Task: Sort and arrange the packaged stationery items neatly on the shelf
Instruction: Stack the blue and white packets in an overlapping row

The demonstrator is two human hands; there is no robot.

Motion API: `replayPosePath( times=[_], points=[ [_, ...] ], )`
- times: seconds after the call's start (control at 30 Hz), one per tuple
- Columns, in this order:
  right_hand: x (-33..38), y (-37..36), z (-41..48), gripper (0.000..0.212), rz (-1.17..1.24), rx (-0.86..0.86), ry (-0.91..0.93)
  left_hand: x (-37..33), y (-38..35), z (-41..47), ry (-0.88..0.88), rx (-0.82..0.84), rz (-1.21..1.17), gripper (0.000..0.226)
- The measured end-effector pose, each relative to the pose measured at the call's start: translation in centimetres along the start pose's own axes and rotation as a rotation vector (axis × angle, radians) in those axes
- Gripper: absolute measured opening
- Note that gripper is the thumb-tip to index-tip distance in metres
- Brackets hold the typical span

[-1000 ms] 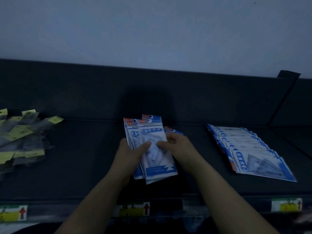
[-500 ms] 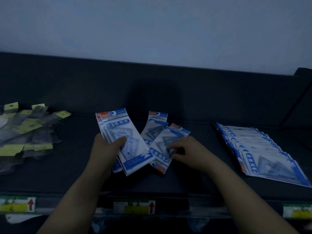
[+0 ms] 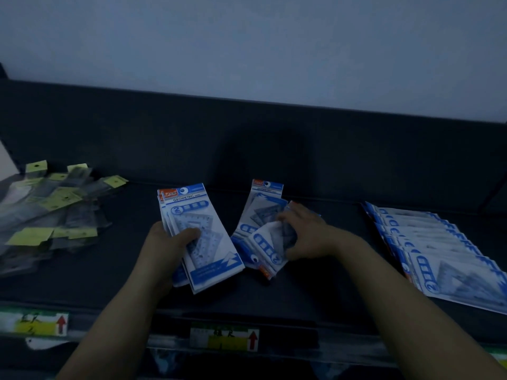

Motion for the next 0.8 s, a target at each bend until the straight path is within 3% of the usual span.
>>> replayPosePath(
  times=[0.13, 0.23, 0.33, 0.4, 0.47, 0.6, 0.7, 0.8],
  points=[
    [-3.2, 0.9, -1.5, 0.067, 0.031, -0.011, -0.115, 0.1, -0.2, 0.0, 0.011, -0.018, -0.008, 0.018],
    [-4.3, 3.7, -2.6, 0.016, 0.289, -0.238, -0.171, 0.1, -0.8, 0.0, -0.006, -0.001, 0.001, 0.023],
    [-5.1, 4.4, -3.1, 0.015, 0.638, -0.409, -0.314, 0.5, -2.0, 0.2, -0.035, 0.027, 0.014, 0.035],
    [-2.8, 3.1, -3.1, 0.014, 0.999, -0.378, -0.359, 0.9, -3.3, 0.0, -0.062, 0.033, 0.011, 0.039],
    [0.2, 1.6, -2.8, 0.015, 1.145, -0.344, -0.351, 0.9, -4.8, -0.7, -0.076, 0.049, -0.012, 0.038],
    [3.9, -0.5, -1.6, 0.027, 0.874, -0.362, -0.297, 1.0, -6.4, -1.8, -0.067, 0.103, -0.049, 0.057],
    [4.2, 0.5, -1.1, 0.031, 0.687, -0.401, -0.182, 0.8, -4.6, -0.7, -0.121, 0.037, -0.021, 0.052],
    [3.7, 1.0, -0.8, 0.04, 0.281, -0.333, 0.024, 0.8, -2.0, 0.9, -0.086, -0.025, -0.045, 0.045]
  ],
)
Point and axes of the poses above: each hand's wrist, its own z-axis towards the middle knuckle, its own y-axis out of the back of the hand, x = y × z, the point moved 9 cm from there along z, towards the middle knuckle, and after that the axes turned 12 degrees about -x, right-handed, at the moved point
